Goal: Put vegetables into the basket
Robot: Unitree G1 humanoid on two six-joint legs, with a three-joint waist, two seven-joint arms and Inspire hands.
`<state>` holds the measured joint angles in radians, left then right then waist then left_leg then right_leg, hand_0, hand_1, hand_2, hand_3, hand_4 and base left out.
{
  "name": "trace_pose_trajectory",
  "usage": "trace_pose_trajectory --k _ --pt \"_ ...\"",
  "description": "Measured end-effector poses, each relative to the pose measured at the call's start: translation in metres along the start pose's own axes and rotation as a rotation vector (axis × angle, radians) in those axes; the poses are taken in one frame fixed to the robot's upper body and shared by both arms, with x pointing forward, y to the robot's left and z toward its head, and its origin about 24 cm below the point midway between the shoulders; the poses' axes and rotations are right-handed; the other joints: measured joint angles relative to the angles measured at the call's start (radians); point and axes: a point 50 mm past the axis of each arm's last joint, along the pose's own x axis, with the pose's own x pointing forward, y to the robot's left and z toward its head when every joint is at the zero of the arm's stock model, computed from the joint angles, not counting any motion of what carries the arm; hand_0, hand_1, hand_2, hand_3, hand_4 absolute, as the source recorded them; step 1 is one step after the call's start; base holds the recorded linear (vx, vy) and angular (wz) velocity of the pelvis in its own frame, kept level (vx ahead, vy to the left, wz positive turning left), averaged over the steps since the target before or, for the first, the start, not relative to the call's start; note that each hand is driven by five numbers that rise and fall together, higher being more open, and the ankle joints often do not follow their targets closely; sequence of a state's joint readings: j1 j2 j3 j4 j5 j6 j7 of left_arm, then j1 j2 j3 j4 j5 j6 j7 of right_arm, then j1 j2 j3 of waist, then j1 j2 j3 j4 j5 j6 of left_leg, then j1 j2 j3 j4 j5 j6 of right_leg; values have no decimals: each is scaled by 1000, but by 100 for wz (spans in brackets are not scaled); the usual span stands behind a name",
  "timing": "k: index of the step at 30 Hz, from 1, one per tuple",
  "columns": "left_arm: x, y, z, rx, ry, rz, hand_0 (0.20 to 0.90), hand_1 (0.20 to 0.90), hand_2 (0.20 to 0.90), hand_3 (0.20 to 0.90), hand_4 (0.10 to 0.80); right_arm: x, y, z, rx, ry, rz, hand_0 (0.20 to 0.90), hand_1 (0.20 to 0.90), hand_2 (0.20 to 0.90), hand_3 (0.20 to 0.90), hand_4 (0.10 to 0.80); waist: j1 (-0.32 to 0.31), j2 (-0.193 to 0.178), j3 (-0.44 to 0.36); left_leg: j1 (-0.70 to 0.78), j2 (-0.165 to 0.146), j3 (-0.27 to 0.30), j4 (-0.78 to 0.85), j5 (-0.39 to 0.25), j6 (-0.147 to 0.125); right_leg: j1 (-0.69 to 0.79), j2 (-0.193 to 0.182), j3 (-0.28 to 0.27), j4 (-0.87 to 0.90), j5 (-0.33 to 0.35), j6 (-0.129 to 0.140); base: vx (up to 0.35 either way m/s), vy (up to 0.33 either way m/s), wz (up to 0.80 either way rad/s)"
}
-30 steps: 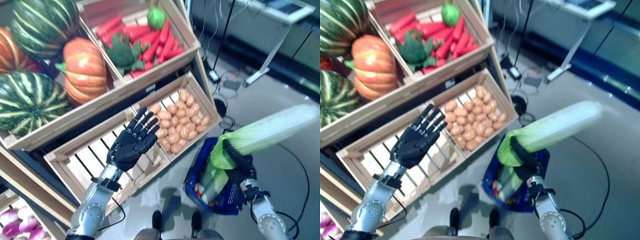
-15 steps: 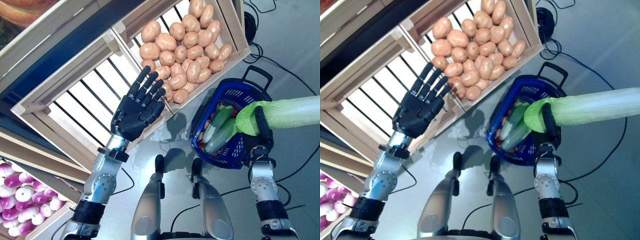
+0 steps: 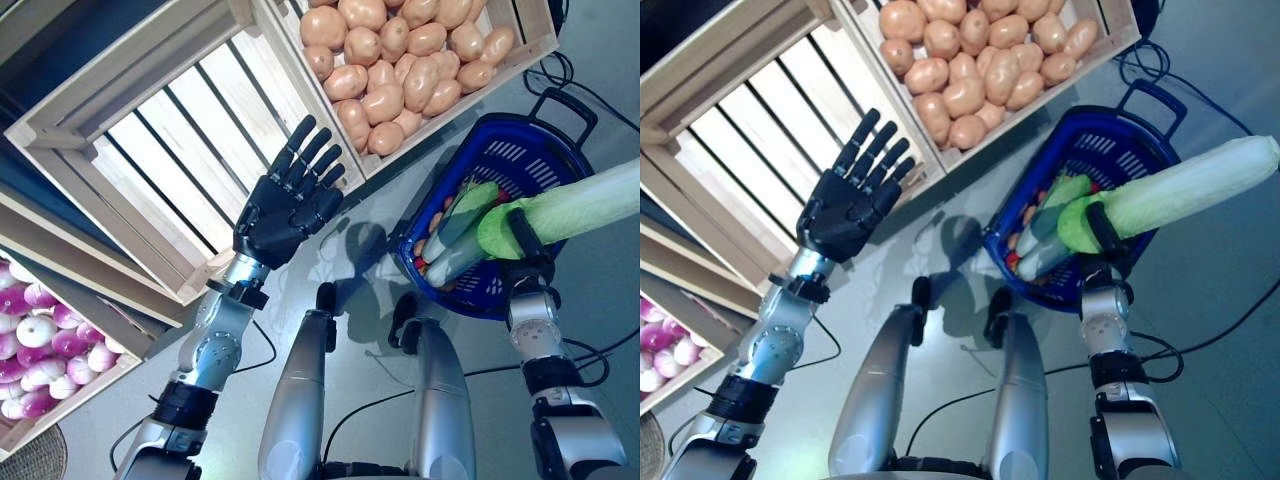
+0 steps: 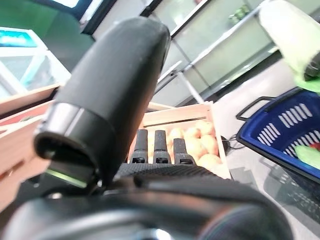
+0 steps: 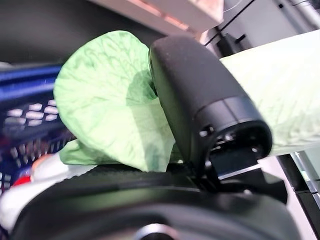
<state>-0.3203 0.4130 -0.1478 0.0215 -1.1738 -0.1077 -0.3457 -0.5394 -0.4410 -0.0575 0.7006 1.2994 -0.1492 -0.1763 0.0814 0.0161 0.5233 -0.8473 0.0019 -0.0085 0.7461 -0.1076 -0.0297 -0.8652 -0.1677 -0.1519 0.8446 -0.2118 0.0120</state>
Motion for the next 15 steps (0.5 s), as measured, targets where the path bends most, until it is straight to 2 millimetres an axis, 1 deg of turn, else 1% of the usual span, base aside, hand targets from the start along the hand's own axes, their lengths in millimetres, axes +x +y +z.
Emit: trace_pose_trajectory --k 3,5,8,10,11,15 --pt "-1 2 -1 -9 2 19 900 900 900 900 800 4 4 1 -13 31 4 300 300 300 300 400 6 0 0 -41 -2 -18 33 -3 -3 -37 2 -3 25 -2 -2 103 -53 3" --pt "-2 4 -2 -9 6 32 900 900 900 900 800 4 3 -2 -25 68 -4 300 300 300 300 400 11 0 0 -53 -4 -22 46 -3 -4 -48 1 0 42 -3 -4 30 -67 3" --pt "0 3 -1 -7 2 26 900 900 900 900 800 8 2 -8 -76 129 -31 300 300 300 300 400 21 0 0 -76 -8 -30 55 -3 -4 -69 2 -2 51 -4 -7 21 -57 4" --pt "-1 3 -2 -11 15 27 900 900 900 900 800 9 -2 -16 -102 188 -60 300 300 300 300 400 25 0 0 -81 -22 -46 63 -3 -5 -72 2 -6 55 -5 -8 20 -15 4" --pt "-1 3 -3 -13 21 27 900 900 900 900 800 8 -5 -18 -107 203 -72 300 300 300 300 400 28 0 0 -82 -22 -45 67 -5 -7 -73 0 -6 60 -6 -10 0 0 0" --pt "0 3 -4 -19 33 32 900 900 900 900 800 9 -9 -20 -62 216 -103 300 300 300 300 400 36 0 0 -85 -24 -43 85 -14 -11 -74 -3 -4 75 -13 -10 35 14 -1"
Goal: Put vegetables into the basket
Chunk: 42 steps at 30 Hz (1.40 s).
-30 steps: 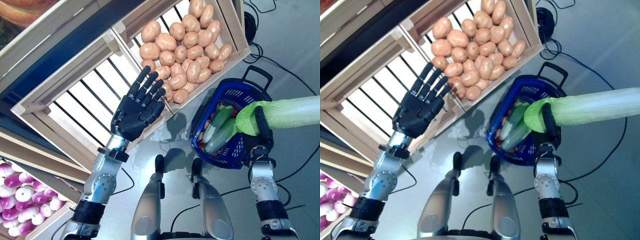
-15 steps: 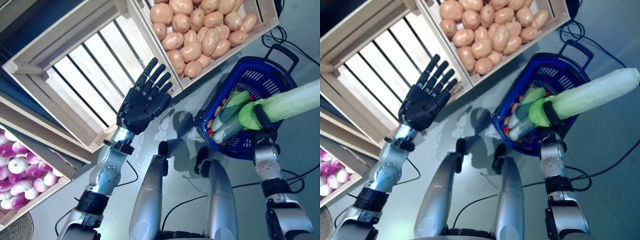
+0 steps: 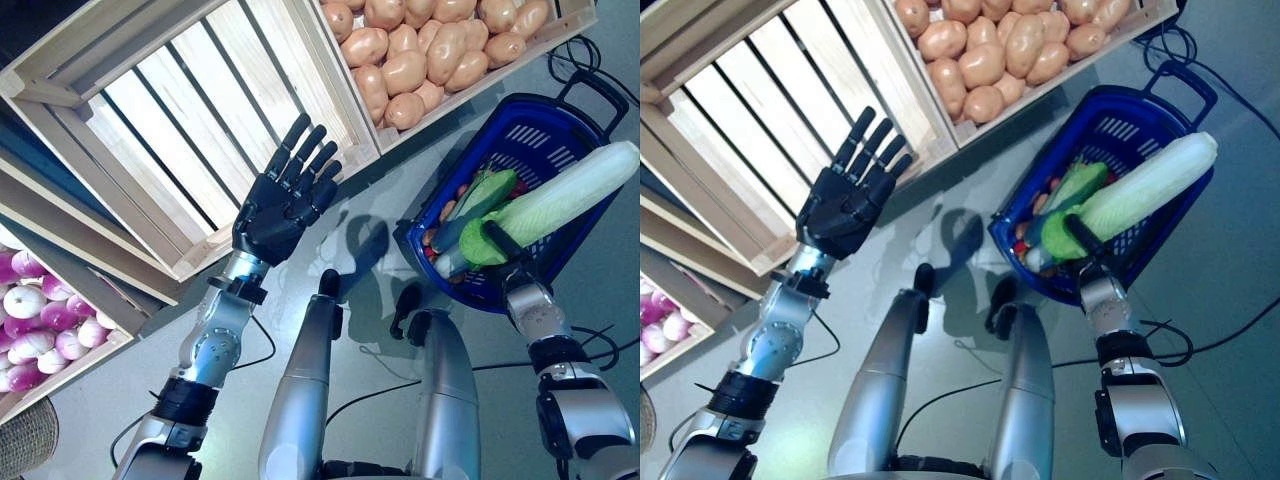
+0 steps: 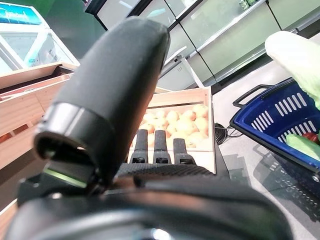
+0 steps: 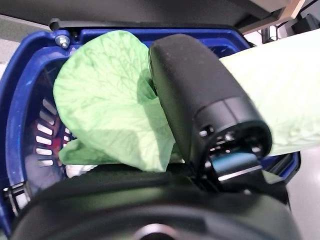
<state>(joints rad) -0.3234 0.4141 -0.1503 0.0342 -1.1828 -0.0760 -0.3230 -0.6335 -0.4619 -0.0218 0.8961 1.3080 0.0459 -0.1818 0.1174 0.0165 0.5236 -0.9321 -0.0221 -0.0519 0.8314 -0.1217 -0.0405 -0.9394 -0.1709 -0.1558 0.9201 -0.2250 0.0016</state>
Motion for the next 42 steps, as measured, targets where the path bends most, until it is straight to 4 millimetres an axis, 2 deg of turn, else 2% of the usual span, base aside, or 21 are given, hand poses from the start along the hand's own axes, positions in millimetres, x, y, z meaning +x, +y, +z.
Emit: trace_pose_trajectory --k 3,4,5,6,17,22,26,29,35,42 --pt "0 0 0 -8 0 3 900 900 900 900 800 0 1 -2 7 1 2 300 300 300 300 400 7 0 0 -1 -3 2 7 -3 2 -2 -3 4 9 -4 2 -11 23 1" --pt "0 0 0 -12 -1 4 900 900 900 900 800 0 2 -3 8 4 4 401 401 401 401 467 9 0 0 -1 -3 2 7 -3 2 -2 -3 4 9 -4 1 0 0 0" --pt "0 0 0 -12 -1 5 900 900 900 900 800 0 3 -5 7 10 5 401 401 401 401 467 9 0 0 -1 -3 1 7 -3 2 -2 -3 4 10 -4 1 0 0 0" --pt "0 0 -1 -12 0 6 900 900 900 900 800 1 3 -7 7 22 3 900 900 900 900 800 10 0 0 -1 -3 1 7 -3 1 -2 -3 3 10 -4 1 0 0 0" --pt "-2 3 -2 -12 7 42 900 900 900 900 800 2 -10 -24 46 107 -121 900 900 900 900 800 9 1 0 32 2 0 -10 -2 -2 33 5 -2 -9 -5 1 -20 6 0" --pt "-6 5 -12 -4 47 57 900 900 900 900 800 -2 -21 -42 58 142 -157 900 900 900 900 800 11 1 0 163 5 -4 -132 18 -5 157 9 -17 -113 6 7 46 17 3" --pt "-8 6 -13 -7 51 68 900 900 900 900 800 -2 -24 -42 58 138 -169 900 900 900 900 800 11 1 0 257 7 -4 -237 52 -4 243 19 -19 -205 31 14 42 28 -3" --pt "-9 7 -15 -12 58 85 900 900 900 900 800 -3 -27 -42 71 86 -189 900 900 900 900 800 12 1 0 335 11 -2 -327 78 -2 317 27 -24 -287 57 22 35 41 0" --pt "-14 9 -18 -30 70 102 900 900 900 900 800 -10 -36 -39 96 -42 -256 900 900 900 900 800 11 2 -1 463 12 -1 -431 90 7 447 30 -41 -394 70 30 32 84 1" --pt "-19 9 -22 -14 93 102 900 900 900 900 800 -29 -33 -30 -26 -218 -218 900 900 900 900 800 4 4 -2 627 21 8 -581 117 25 612 45 -41 -554 112 55 81 91 -4"
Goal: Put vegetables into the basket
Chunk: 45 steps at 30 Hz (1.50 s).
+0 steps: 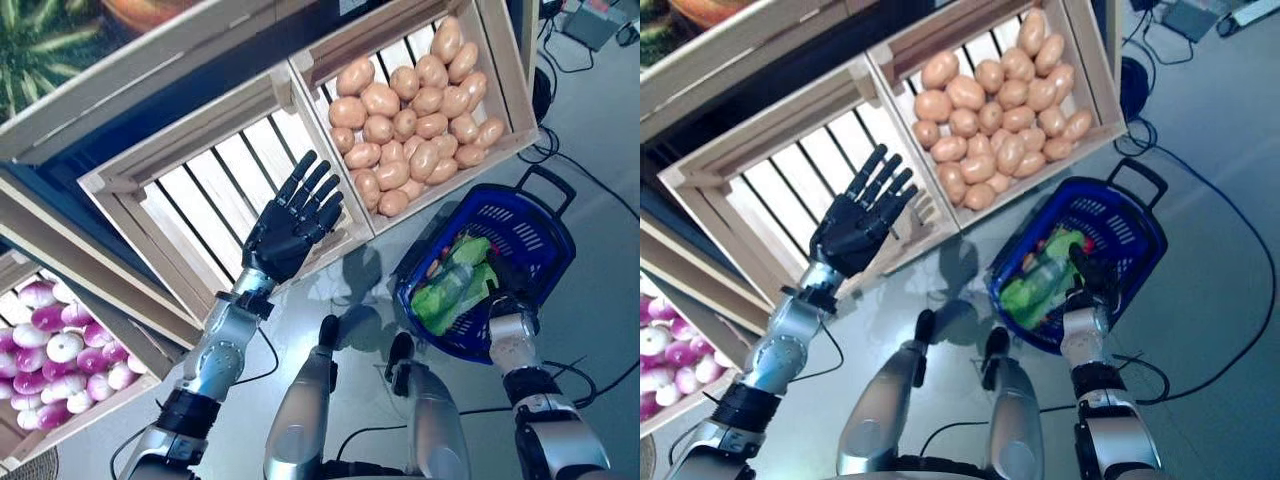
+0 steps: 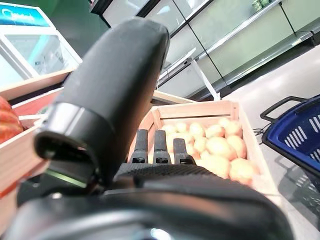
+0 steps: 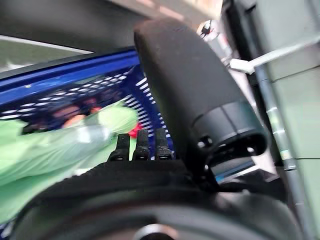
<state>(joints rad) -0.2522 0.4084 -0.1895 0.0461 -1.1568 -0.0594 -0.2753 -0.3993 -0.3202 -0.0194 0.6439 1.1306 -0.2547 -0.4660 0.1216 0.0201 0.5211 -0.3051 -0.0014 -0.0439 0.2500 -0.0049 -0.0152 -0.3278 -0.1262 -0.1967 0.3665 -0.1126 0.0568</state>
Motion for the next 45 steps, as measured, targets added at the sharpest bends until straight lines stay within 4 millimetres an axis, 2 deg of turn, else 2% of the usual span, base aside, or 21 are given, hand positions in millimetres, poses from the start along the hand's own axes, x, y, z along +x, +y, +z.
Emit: trace_pose_trajectory --k 5,9,13,18,20,25,28,30,33,37,39,45 --pt "-9 -1 -6 11 35 -3 900 900 900 900 800 -15 7 5 -89 -75 105 900 900 900 900 800 -24 -1 -7 101 1 11 -83 14 13 106 8 3 -104 29 18 112 85 -5" --pt "-21 2 -21 61 149 -7 900 900 900 900 800 -34 5 -7 -265 -110 211 900 900 900 900 800 -44 -8 -33 213 3 27 -175 26 23 218 18 17 -217 63 33 139 89 -15" --pt "-44 10 -47 113 320 47 900 900 900 900 800 -44 -22 -28 -478 -39 241 900 900 900 900 800 -64 -14 -133 274 2 48 -240 33 29 286 21 21 -305 84 45 107 69 -9" --pt "-96 39 -84 172 565 211 900 900 900 900 800 -60 -75 -63 -701 204 272 900 900 900 900 800 -102 -29 -268 357 3 73 -312 33 29 367 27 24 -390 92 54 111 55 -8" --pt "-111 47 -94 186 647 240 900 900 900 900 800 -64 -92 -71 -759 284 290 900 900 900 900 800 -106 -32 -290 374 4 81 -326 33 29 381 29 26 -405 96 55 36 13 -9" --pt "-144 57 -117 286 958 118 900 900 900 900 800 -79 -125 -98 -1081 566 471 900 900 900 900 800 -108 -42 -305 407 11 105 -336 33 29 409 35 32 -422 107 53 56 0 -10" --pt "-162 59 -128 350 1126 39 900 900 900 900 800 -89 -145 -110 -1201 706 526 900 900 900 900 800 -114 -46 -341 406 12 110 -338 33 29 411 36 32 -432 113 54 56 -11 -5" --pt "-172 63 -136 399 1226 17 900 900 900 900 800 -92 -159 -115 -1215 798 491 900 900 900 900 800 -117 -45 -346 419 12 116 -338 33 29 422 37 39 -435 117 54 57 -7 -10" --pt "-194 75 -143 447 1348 74 900 900 900 900 800 -96 -180 -118 -1245 889 415 900 900 900 900 800 -129 -46 -362 430 13 131 -339 32 29 427 37 51 -435 118 55 37 2 -14" --pt "-237 94 -151 501 1490 300 900 900 900 900 800 -107 -215 -119 -1217 1013 231 900 900 900 900 800 -144 -49 -401 435 18 139 -339 32 29 425 40 54 -436 122 53 37 -5 -10" --pt "-253 97 -155 506 1506 422 900 900 900 900 800 -110 -222 -121 -1176 1030 169 900 900 900 900 800 -147 -47 -418 436 19 141 -339 32 29 425 40 55 -436 124 52 12 -3 -2" --pt "-265 92 -168 607 1502 529 900 900 900 900 800 -118 -233 -124 -1159 1083 91 900 900 900 900 800 -132 -37 -463 441 18 136 -345 28 25 429 40 57 -436 124 51 7 -7 1"
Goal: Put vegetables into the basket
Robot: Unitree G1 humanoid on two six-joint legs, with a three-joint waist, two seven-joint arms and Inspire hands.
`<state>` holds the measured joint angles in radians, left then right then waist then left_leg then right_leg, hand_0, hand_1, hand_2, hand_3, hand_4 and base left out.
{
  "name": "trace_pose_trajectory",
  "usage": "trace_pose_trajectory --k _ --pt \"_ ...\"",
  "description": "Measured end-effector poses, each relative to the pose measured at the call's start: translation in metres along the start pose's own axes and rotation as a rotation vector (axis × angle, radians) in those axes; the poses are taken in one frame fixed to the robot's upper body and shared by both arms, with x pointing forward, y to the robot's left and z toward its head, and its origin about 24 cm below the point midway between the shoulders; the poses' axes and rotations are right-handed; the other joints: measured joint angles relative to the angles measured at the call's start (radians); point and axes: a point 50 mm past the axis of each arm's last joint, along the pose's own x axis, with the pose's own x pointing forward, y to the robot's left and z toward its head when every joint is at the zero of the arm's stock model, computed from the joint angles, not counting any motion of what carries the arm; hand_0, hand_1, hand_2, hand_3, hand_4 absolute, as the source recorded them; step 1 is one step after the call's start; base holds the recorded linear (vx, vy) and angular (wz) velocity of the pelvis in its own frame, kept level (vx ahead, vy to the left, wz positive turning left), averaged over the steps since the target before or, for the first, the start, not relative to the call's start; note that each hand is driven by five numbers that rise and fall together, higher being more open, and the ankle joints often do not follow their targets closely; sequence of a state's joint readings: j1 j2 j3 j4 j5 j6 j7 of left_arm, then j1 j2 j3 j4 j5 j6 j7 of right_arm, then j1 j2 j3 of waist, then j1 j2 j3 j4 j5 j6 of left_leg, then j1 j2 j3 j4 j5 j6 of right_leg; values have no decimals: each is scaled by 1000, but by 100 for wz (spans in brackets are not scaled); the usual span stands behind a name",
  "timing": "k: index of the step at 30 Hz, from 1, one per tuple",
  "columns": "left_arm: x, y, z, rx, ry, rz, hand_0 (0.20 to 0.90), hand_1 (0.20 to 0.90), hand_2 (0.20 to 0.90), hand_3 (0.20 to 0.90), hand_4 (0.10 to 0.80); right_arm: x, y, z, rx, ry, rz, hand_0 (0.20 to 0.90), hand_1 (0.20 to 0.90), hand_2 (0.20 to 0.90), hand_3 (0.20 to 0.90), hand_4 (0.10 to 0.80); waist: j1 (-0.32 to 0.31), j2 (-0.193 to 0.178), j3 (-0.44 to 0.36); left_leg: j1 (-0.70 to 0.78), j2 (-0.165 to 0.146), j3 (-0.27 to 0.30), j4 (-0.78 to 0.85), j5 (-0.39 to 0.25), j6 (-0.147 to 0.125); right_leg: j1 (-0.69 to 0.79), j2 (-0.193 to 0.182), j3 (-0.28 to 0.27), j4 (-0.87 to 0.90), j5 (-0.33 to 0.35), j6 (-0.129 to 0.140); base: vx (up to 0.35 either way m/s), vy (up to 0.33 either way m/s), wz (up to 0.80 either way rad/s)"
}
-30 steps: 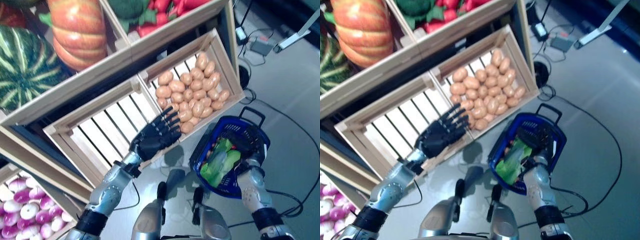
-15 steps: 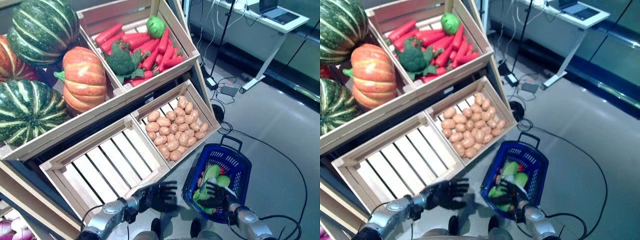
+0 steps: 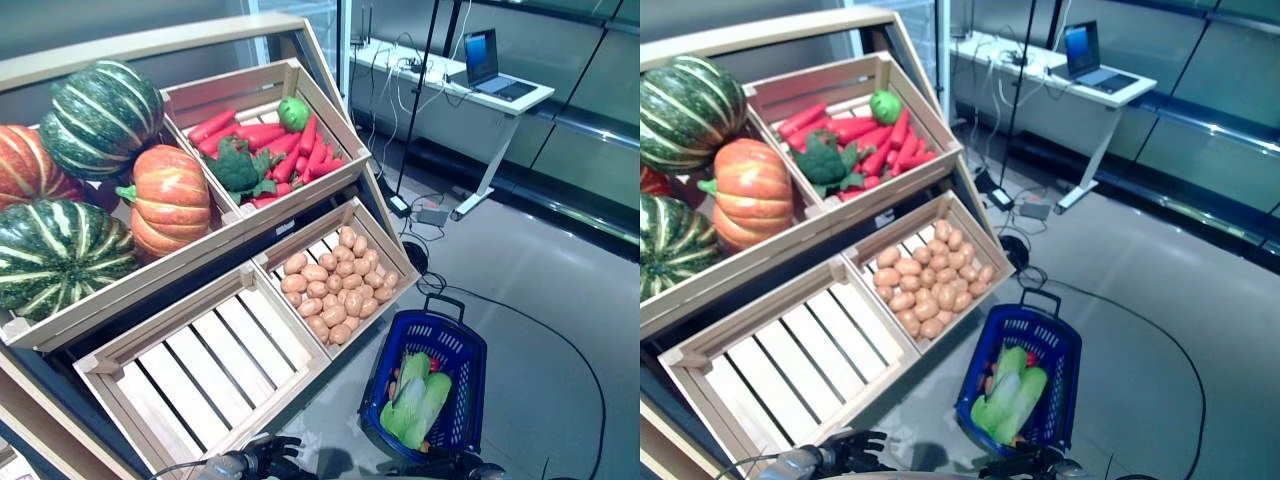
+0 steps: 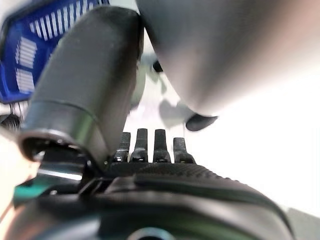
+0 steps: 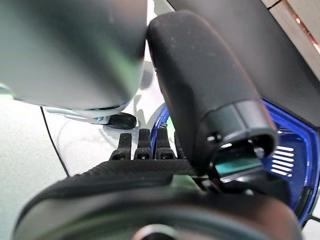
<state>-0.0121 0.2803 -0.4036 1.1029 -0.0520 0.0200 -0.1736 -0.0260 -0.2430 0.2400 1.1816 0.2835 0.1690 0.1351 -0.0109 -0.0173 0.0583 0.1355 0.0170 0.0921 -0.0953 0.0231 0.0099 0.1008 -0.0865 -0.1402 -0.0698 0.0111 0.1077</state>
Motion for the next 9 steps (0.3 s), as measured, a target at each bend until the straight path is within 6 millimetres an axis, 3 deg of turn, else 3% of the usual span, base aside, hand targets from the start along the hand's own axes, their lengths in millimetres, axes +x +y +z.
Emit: trace_pose_trajectory --k 9 --pt "1 -3 -9 -13 53 131 900 900 900 900 800 1 3 -1 3 1 -27 900 900 900 900 800 1 12 -7 2 0 -6 1 3 4 13 2 -5 -19 7 -6 0 -4 1"
